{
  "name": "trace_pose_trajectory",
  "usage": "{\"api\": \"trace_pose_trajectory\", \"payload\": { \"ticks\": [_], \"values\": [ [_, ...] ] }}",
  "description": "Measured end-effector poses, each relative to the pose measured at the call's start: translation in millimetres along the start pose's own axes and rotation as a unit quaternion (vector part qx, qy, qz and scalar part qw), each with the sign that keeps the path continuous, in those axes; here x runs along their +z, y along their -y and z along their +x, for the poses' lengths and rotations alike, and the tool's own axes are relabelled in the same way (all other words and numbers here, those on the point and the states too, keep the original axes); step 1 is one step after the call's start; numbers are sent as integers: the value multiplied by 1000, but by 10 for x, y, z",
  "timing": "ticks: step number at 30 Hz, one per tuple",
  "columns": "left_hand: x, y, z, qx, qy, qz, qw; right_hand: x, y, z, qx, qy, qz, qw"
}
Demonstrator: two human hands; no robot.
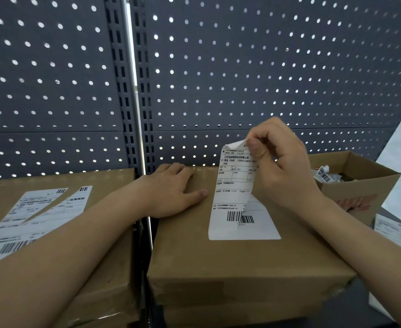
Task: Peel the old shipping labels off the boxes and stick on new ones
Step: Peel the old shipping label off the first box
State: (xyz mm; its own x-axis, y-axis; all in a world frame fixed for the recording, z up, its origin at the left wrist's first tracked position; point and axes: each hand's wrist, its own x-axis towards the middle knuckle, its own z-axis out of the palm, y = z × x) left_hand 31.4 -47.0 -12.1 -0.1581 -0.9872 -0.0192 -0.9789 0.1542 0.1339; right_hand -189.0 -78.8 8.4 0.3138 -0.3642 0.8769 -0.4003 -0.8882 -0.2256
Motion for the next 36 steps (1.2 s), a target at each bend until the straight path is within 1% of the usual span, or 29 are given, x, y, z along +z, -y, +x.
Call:
{"api": "trace_pose_trajectory", "payload": {
  "ticks": [4,11,13,15,17,20,22,24,26,27,29,30,32,33,34,36],
  "values": [
    [7,10,10,0,4,-6,1000,-10,-28,-25,29,-1,21,999],
    [2,13,6,1,7,-9,1000,-31,2,-33,33,-4,26,999],
    [2,12,1,1,9,-9,1000,-36,36,-28,61,-8,46,997],
    [-2,9,-2,-1,10,-6,1000,-54,60,-1,115,-35,105,987],
    [-6,5,-8,-4,13,-5,1000,-83,60,39,144,-51,115,982],
    [-16,5,-15,-6,14,-4,1000,-119,53,71,175,-35,102,979],
    [-17,5,-14,-5,12,0,1000,-149,52,91,213,-19,108,971],
    [-16,5,-12,-5,10,-2,1000,-174,67,107,271,14,141,952],
    [-14,9,-10,-6,11,-6,1000,-190,79,108,330,43,183,925],
    [-14,12,-10,-6,12,-8,1000,-204,92,102,342,52,175,922],
    [-9,21,-6,-6,13,-13,1000,-236,119,84,350,70,160,920],
    [-6,24,-3,-6,14,-15,1000,-256,128,73,358,74,186,912],
    [-1,27,3,-7,14,-19,1000,-288,138,50,372,102,265,884],
    [-1,26,4,-7,15,-21,1000,-292,146,34,367,119,282,879],
    [3,28,7,-8,16,-23,1000,-286,140,18,355,131,277,883],
    [7,29,7,-9,16,-25,1000,-283,121,-10,334,125,249,900]
  ]
}}
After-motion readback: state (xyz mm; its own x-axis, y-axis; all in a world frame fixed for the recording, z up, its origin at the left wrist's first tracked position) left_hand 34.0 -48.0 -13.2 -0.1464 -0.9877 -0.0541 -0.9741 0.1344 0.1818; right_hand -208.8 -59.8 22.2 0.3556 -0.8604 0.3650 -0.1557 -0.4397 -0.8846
